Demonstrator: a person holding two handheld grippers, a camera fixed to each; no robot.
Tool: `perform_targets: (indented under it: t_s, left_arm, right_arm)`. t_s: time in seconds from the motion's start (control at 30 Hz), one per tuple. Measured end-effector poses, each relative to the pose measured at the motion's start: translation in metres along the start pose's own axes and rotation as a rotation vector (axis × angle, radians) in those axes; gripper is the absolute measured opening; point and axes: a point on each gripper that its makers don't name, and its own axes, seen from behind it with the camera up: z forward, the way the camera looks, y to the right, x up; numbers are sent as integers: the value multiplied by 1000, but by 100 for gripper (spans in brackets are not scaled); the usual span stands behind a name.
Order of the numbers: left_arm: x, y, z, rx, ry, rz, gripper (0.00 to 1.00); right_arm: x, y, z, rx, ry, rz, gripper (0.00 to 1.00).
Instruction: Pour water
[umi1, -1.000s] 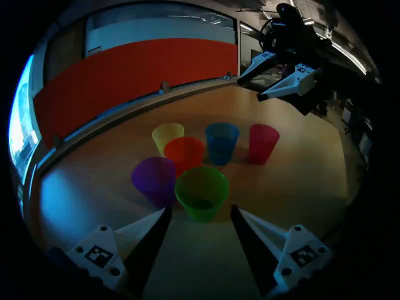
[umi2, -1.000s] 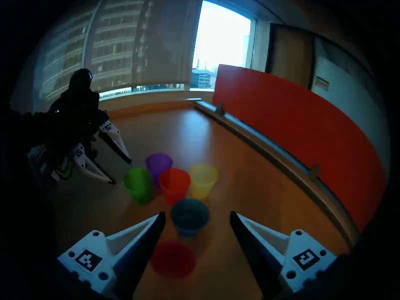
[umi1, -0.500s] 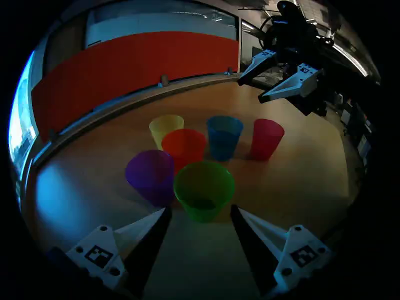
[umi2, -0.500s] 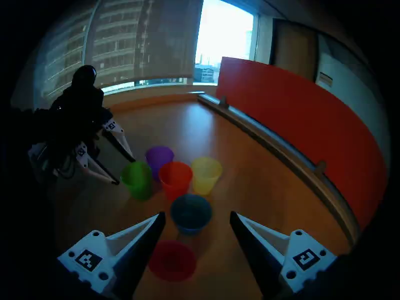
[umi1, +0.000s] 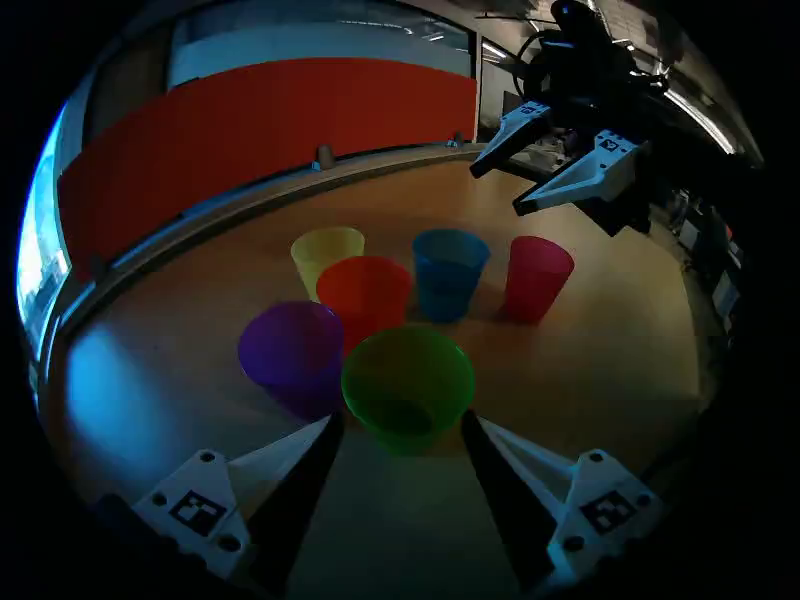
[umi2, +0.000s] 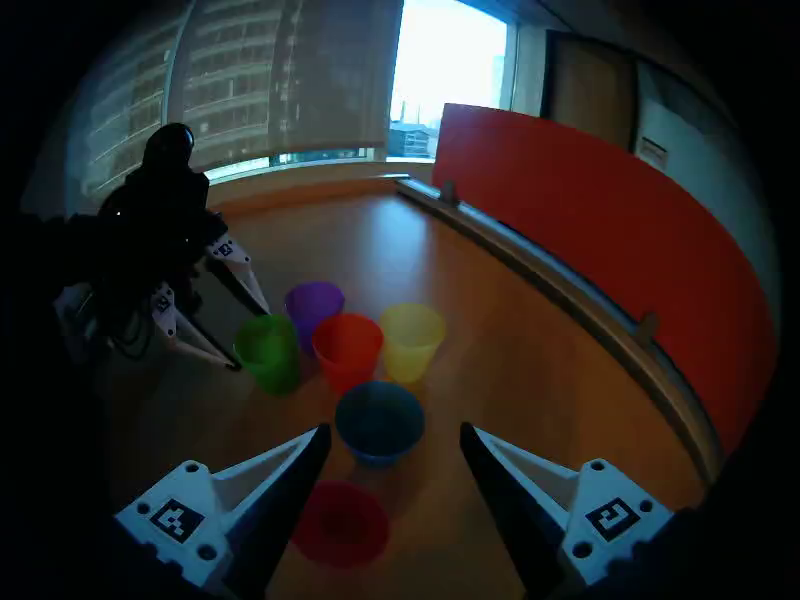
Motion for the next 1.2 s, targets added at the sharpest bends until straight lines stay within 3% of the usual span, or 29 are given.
perform_targets:
  t_s: [1.2]
  left_arm:
    - [4,0,23,-15,13,6,87]
  right_arm:
    - [-8,2,15,8,-30,13,100]
